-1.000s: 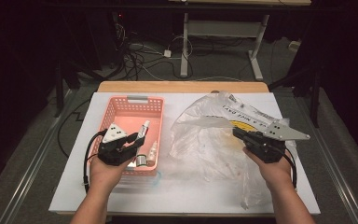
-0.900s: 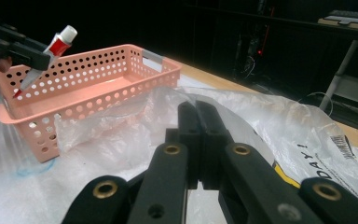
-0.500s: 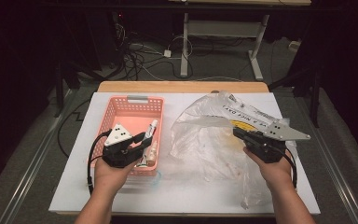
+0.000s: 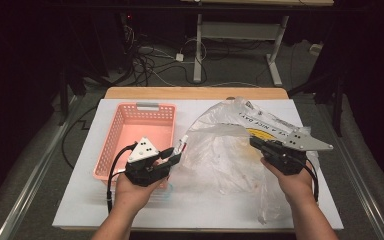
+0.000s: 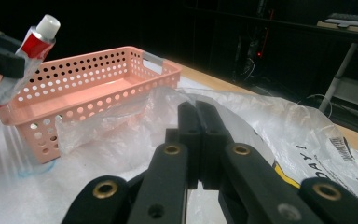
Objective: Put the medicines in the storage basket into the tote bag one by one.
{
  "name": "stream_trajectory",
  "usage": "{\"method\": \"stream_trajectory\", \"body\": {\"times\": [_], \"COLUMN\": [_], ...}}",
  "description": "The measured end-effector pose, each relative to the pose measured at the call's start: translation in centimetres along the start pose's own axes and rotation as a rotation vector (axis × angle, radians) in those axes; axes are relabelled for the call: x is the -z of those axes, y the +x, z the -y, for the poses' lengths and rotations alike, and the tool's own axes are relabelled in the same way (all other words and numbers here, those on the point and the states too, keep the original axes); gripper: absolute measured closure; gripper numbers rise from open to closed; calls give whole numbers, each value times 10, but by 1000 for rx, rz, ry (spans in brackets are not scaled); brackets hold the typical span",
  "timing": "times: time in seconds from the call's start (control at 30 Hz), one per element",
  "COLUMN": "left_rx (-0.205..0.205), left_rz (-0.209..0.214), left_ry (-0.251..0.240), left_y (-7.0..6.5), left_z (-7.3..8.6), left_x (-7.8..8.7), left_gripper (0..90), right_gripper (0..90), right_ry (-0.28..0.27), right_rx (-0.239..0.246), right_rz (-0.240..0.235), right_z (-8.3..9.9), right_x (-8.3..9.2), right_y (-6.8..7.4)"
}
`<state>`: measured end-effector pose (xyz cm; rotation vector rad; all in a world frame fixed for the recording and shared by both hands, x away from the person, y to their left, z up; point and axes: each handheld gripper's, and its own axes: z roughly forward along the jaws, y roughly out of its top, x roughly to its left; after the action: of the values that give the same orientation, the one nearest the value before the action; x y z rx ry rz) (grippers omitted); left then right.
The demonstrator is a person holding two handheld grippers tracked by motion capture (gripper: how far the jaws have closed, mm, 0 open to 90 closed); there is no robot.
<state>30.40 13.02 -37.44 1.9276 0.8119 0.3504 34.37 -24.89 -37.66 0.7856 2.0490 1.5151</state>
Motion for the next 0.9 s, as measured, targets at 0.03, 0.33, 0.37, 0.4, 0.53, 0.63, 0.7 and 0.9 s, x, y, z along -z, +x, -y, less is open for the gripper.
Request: {"method": "stream_trajectory", "body": {"times": [0.03,0.33,0.37,0.4,0.53,0.63,0.7,0.9], "left_rx": [-1,-22,-23,-25,-29,-38,-43,-59], "left_rz": [6,47,49,52,67,77,83,99], "left_ry": [2,13,13,12,22,31,36,43], "left_y": [-2,-15,-16,-18,-22,-26,-28,-35], "left_z": [0,1,1,2,4,6,6,9], "left_x": [-2,-12,-14,-15,-20,-25,-28,-36], "left_gripper": [674,674,674,674,673,673,673,673], "right_gripper": [900,900,900,900,900,900,900,900], "right_ry": [0,1,1,1,0,-1,1,1], "right_rx": [0,4,3,3,5,4,3,5], "right_rz": [0,-5,-5,-6,-7,-6,-6,-7], "right_z": [0,0,0,0,0,0,0,0], "right_x": [0,0,0,0,0,0,0,0], "right_y": [0,1,1,1,1,2,2,2]}}
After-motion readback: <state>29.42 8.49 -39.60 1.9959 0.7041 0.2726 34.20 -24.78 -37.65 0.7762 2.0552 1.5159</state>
